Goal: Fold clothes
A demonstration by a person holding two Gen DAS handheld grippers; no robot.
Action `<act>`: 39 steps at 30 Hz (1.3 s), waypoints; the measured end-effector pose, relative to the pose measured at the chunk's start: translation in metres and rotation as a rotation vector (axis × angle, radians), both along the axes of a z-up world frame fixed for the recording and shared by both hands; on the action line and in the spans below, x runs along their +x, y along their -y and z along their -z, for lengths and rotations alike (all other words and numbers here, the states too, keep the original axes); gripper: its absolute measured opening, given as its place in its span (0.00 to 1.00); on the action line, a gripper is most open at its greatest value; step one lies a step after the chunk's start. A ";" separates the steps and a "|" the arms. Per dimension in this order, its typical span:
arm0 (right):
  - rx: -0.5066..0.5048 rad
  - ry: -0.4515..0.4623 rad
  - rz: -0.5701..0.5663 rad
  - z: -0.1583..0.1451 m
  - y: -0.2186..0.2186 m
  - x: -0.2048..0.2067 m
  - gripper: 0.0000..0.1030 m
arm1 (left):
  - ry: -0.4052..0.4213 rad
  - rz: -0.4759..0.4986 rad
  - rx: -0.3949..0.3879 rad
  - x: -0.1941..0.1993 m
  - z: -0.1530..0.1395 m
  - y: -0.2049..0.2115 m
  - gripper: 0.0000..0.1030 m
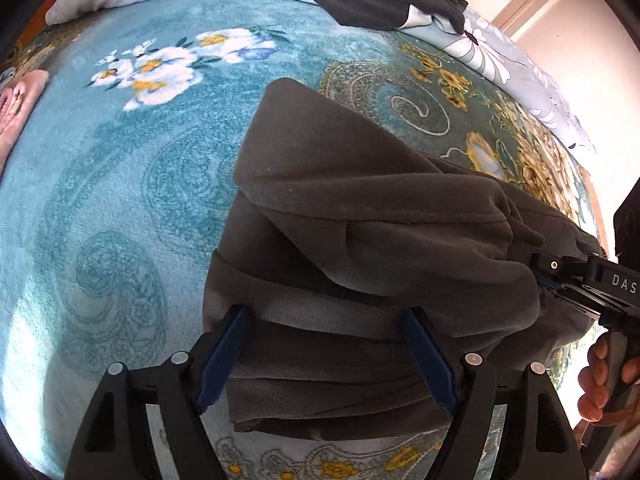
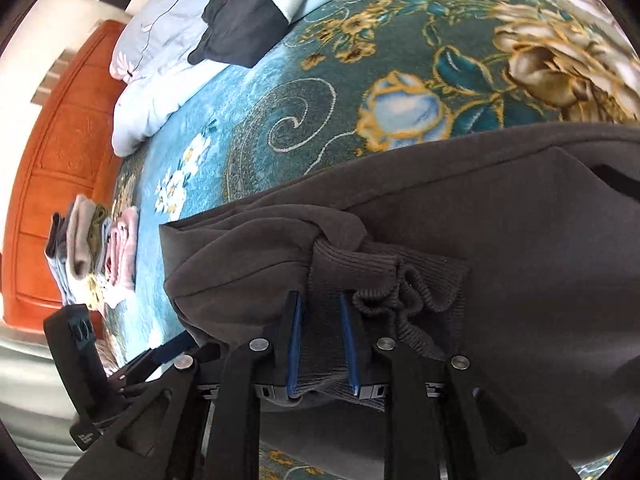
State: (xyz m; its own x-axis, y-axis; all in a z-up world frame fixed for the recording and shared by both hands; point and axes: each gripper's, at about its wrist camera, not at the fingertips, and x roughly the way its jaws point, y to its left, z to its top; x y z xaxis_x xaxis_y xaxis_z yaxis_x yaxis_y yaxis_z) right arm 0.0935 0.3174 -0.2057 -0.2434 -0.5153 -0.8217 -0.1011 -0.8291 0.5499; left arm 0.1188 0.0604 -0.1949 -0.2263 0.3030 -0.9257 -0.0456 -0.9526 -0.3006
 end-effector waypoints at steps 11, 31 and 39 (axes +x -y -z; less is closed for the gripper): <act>-0.104 -0.107 0.300 -0.048 -0.138 0.100 0.73 | -0.105 -0.048 0.000 0.043 -0.027 0.024 0.80; -0.168 -0.184 0.716 0.019 -0.218 0.095 0.81 | -0.162 -0.108 0.033 0.057 -0.041 0.038 0.80; -0.026 -0.199 0.620 -0.049 -0.196 0.081 0.49 | -0.139 -0.161 0.117 0.059 -0.037 0.055 0.80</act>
State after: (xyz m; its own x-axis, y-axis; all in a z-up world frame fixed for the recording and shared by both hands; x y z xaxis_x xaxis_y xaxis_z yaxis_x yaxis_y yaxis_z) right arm 0.1747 0.5132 -0.1568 -0.6484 -0.2490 -0.7194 -0.4508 -0.6359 0.6264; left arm 0.1777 0.0057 -0.1577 -0.4029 0.3563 -0.8430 0.0559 -0.9098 -0.4112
